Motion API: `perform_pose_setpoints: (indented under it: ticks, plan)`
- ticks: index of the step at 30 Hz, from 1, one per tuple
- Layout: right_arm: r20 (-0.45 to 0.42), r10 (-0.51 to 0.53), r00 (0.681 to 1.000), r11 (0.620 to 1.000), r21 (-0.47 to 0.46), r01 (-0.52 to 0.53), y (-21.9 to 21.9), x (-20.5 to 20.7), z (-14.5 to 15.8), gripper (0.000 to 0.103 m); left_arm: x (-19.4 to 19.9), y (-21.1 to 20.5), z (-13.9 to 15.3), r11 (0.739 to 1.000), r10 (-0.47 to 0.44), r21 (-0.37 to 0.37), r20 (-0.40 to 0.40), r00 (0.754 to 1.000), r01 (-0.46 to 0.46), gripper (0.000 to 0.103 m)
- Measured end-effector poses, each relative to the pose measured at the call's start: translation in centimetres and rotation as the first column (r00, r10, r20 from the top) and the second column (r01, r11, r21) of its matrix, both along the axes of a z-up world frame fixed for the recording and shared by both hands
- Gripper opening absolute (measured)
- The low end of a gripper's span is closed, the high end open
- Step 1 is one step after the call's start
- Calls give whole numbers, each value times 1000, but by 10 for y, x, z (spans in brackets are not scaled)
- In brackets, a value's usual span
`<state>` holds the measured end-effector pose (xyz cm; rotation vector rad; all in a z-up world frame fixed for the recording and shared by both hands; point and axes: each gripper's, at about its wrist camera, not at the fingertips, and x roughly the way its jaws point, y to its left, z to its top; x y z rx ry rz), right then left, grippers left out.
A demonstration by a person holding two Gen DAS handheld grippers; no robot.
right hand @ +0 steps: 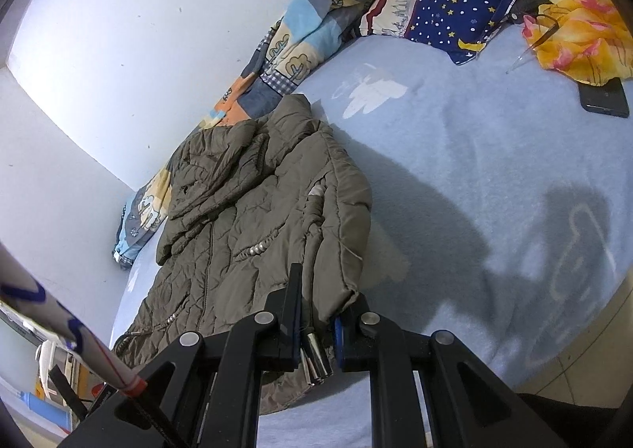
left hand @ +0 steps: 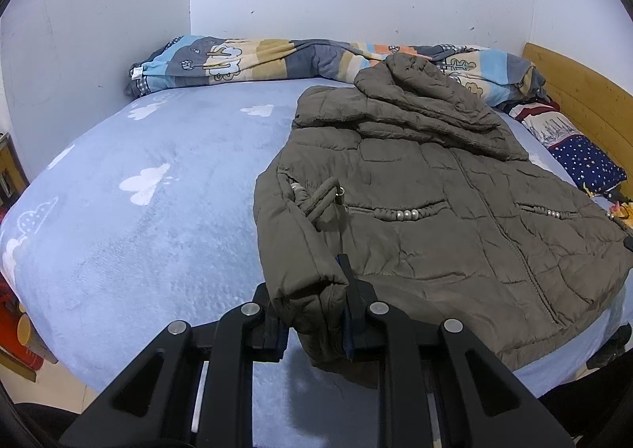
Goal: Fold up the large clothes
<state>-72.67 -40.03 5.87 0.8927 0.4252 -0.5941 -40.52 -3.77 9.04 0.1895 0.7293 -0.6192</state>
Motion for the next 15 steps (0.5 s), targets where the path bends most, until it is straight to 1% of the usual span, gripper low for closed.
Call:
perform_pose_setpoints:
  ticks: [15]
  plan:
    - [-9,20,1000,999,-24,-21,-3,5,8,12,2,1,4,1000,5,-8,5,1000,-5,19]
